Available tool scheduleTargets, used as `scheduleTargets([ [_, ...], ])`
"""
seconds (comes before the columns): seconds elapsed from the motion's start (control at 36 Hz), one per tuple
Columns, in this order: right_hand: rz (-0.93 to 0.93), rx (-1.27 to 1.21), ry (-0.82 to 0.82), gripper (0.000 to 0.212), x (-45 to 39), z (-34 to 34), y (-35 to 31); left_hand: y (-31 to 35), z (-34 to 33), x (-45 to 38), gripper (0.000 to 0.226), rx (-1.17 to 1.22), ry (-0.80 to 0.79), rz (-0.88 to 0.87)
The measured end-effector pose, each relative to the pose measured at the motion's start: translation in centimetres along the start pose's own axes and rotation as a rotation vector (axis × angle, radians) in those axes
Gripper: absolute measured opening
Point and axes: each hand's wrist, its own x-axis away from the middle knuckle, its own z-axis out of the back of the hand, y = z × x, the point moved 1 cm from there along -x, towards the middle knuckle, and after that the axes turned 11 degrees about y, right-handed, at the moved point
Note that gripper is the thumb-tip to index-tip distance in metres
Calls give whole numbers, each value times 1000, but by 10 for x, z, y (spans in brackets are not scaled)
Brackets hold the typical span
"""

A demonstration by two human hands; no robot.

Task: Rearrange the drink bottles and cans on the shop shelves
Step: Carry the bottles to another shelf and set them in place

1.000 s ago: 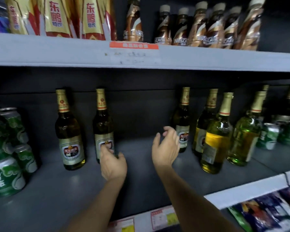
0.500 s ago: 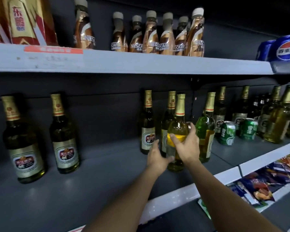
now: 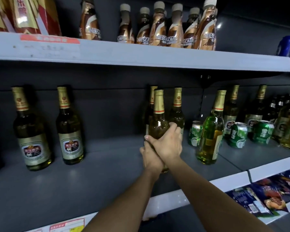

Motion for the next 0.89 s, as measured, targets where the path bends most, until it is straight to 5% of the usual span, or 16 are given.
scheduleTargets([
  [0.08, 10, -159, -185, 99, -7, -13, -8, -10, 22, -19, 71, 11, -88, 17],
  [0.19, -132, -454, -566, 87, -7, -24, -21, -12, 57, -39, 58, 88, -165, 86],
  [0.25, -109, -450, -626, 74, -8, -27, -27, -15, 73, -53, 59, 92, -149, 111],
  [0.47, 74, -250, -583, 55, 2, -64, -54, -30, 121, -90, 57, -16, -184, 65],
  [0.58, 56, -196, -460, 62, 10, -87, -63, -48, 129, -107, 72, -118, -60, 9],
  [0.89, 63, -18, -383, 50, 19, -126, -89, -44, 137, -105, 64, -450, 184, -152],
])
